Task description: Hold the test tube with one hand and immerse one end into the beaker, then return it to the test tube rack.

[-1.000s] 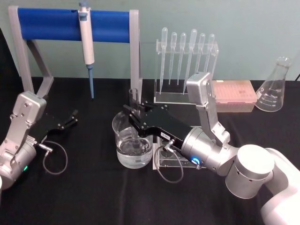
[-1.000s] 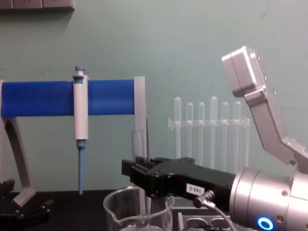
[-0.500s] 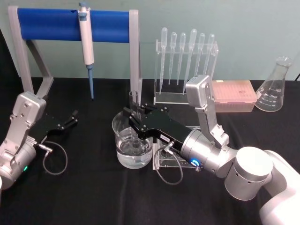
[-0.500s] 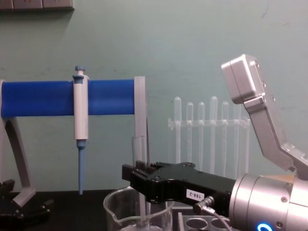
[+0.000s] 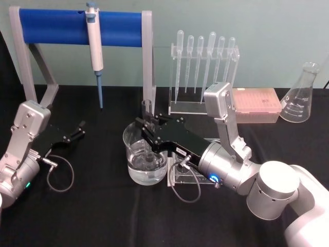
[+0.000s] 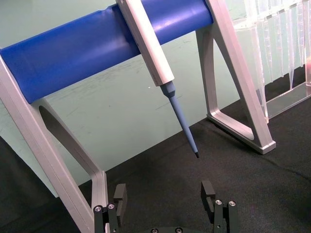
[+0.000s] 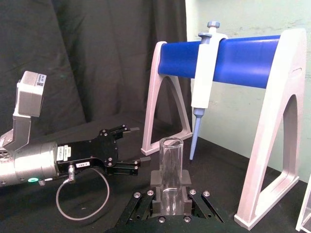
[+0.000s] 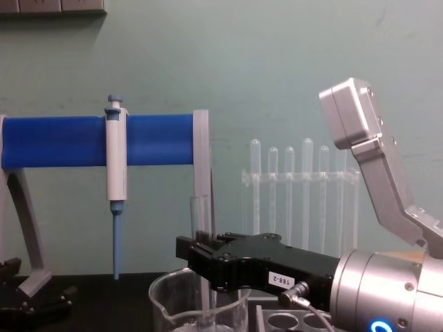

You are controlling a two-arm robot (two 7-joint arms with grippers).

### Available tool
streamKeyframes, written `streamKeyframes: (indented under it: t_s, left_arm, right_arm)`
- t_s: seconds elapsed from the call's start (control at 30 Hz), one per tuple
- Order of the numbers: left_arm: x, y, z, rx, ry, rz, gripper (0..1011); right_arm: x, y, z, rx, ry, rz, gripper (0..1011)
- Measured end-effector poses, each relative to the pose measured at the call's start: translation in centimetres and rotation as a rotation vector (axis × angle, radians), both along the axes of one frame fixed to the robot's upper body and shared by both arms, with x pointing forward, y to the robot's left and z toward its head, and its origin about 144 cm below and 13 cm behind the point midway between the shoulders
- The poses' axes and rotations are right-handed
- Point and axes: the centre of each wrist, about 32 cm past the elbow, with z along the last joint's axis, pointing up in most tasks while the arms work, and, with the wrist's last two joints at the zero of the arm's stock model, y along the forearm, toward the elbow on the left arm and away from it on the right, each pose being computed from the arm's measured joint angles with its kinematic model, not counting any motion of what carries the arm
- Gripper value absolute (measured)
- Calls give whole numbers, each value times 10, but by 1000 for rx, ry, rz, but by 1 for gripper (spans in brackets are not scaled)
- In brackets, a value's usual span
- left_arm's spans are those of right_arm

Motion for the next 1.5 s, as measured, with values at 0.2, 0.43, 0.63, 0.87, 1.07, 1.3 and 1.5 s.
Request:
streamKeyframes:
  t_s: [0.2, 0.43, 0.63, 0.87, 1.07, 1.3, 1.5]
  left_arm:
    - [0, 0, 0, 0, 0, 0, 1000]
    - [0, 0, 0, 0, 0, 0, 1000]
    - [0, 0, 0, 0, 0, 0, 1000]
    - [0, 0, 0, 0, 0, 0, 1000]
    - [0, 0, 0, 0, 0, 0, 1000]
    - [0, 0, 0, 0, 0, 0, 1000]
    - [0, 0, 0, 0, 0, 0, 1000]
  right_arm:
    - [0, 0, 0, 1, 0, 0, 225]
    - [0, 0, 0, 1, 0, 0, 225]
    - [0, 0, 0, 1, 0, 0, 224]
    - [0, 0, 0, 1, 0, 0, 225]
    - [0, 0, 0, 1, 0, -1, 225]
    - [0, 0, 0, 1, 0, -1, 225]
    - [0, 0, 0, 1, 0, -1, 225]
